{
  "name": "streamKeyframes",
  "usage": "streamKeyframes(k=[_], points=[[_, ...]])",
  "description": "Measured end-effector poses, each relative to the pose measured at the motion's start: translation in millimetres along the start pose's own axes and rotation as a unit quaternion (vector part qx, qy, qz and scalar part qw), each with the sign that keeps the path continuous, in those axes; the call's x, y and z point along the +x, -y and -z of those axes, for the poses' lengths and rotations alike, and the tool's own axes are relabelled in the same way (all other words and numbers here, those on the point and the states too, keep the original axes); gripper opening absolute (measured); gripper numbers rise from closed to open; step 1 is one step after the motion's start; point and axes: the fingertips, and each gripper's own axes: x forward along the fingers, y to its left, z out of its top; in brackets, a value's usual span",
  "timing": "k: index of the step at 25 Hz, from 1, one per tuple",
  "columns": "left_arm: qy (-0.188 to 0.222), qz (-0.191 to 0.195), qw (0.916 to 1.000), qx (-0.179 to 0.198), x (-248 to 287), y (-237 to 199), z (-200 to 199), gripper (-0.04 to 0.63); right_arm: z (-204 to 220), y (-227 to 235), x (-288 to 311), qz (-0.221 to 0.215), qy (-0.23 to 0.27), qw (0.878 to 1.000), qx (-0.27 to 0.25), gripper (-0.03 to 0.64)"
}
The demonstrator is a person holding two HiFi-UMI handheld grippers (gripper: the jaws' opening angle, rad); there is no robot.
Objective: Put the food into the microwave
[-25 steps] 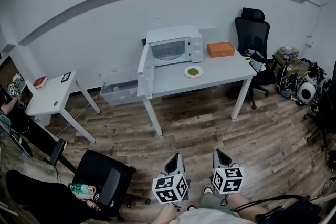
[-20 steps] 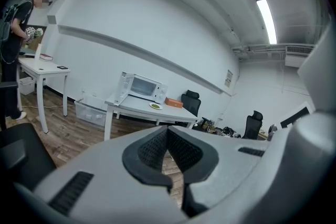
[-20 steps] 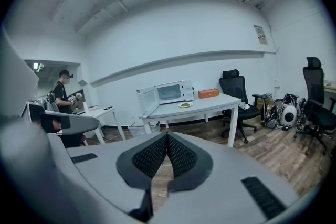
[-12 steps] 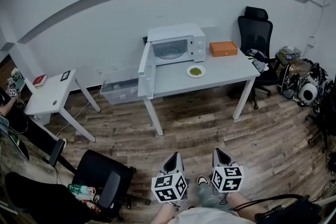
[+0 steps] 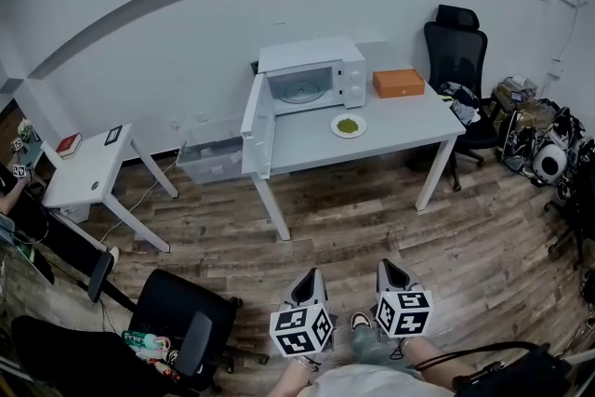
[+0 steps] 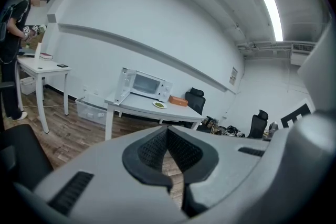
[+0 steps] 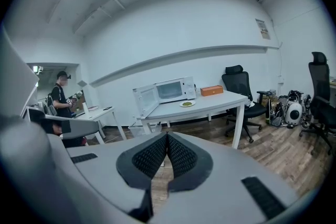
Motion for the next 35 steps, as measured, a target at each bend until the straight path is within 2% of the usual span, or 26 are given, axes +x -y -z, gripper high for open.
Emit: streamKeyframes(k=[10,23,35], points=[[0.011,-0.013,0.9998,-0.013,50,-1,-26,0.003,-34,15,42,-0.020,-0.001,1.000,-0.018,0.017],[0.022,-0.029,0.9993,-0.006,117,5,-63,0.003,-82,41,106,-0.045,0.003,0.999,-0.030,0.017],[0.021,-0.041,0.9989,-0.001,171,9,-81,0.002,-107,71,153,-0.056,0.003,0.998,-0.025,0.017]])
